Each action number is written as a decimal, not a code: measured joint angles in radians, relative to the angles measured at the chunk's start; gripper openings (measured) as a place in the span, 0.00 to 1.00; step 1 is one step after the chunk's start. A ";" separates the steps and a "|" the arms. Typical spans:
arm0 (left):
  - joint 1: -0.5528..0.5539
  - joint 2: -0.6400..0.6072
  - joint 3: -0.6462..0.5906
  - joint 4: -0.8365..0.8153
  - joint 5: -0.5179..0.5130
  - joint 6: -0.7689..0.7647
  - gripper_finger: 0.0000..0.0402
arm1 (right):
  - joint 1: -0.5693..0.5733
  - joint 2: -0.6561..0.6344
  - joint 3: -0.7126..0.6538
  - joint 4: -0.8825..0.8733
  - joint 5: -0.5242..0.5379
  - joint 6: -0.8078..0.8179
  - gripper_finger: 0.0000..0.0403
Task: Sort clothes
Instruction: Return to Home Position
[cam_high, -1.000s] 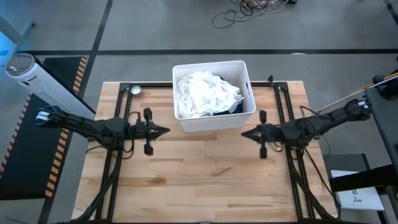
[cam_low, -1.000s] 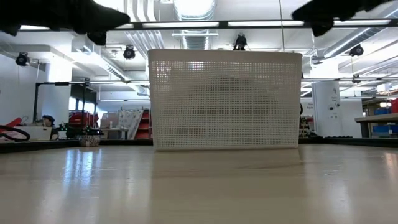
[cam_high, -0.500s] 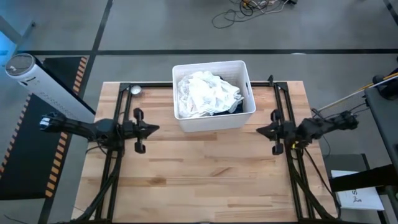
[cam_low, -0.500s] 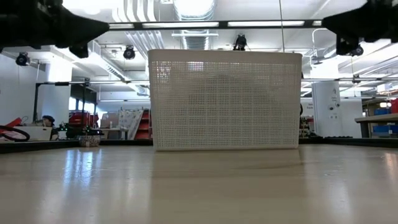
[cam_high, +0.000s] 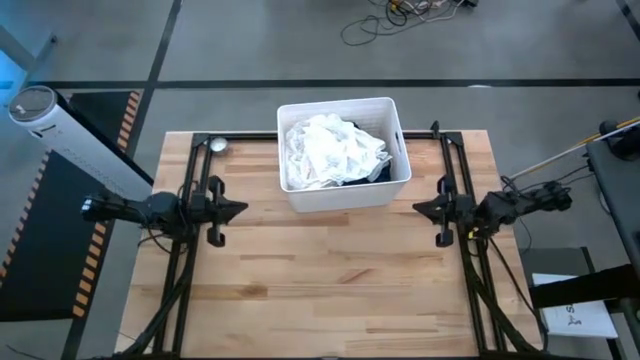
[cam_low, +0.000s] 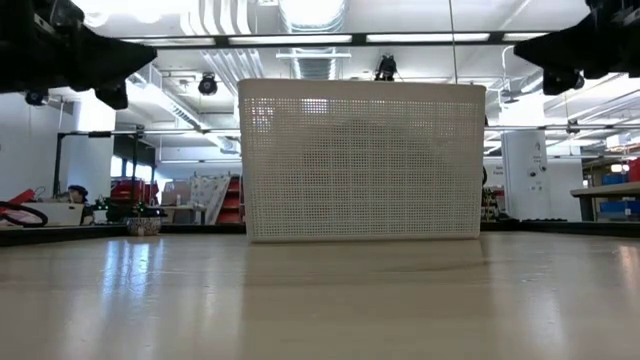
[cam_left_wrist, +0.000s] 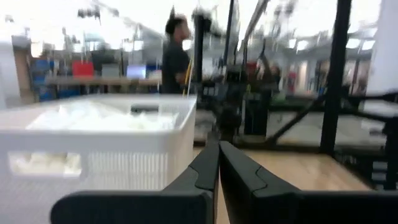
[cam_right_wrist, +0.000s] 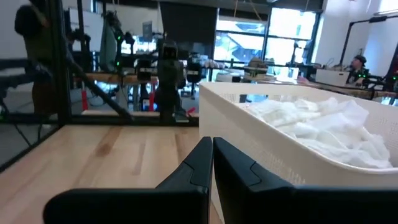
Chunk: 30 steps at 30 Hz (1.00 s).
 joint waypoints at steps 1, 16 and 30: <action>0.000 0.009 -0.028 0.077 0.010 0.015 0.00 | -0.006 0.004 -0.007 0.016 -0.001 0.005 0.00; 0.168 0.053 -0.042 0.029 0.156 0.003 0.00 | -0.090 -0.002 0.025 -0.097 -0.142 0.045 0.00; 0.464 -0.011 -0.043 0.007 0.472 -0.083 0.00 | -0.119 -0.001 -0.036 -0.218 -0.160 0.152 0.00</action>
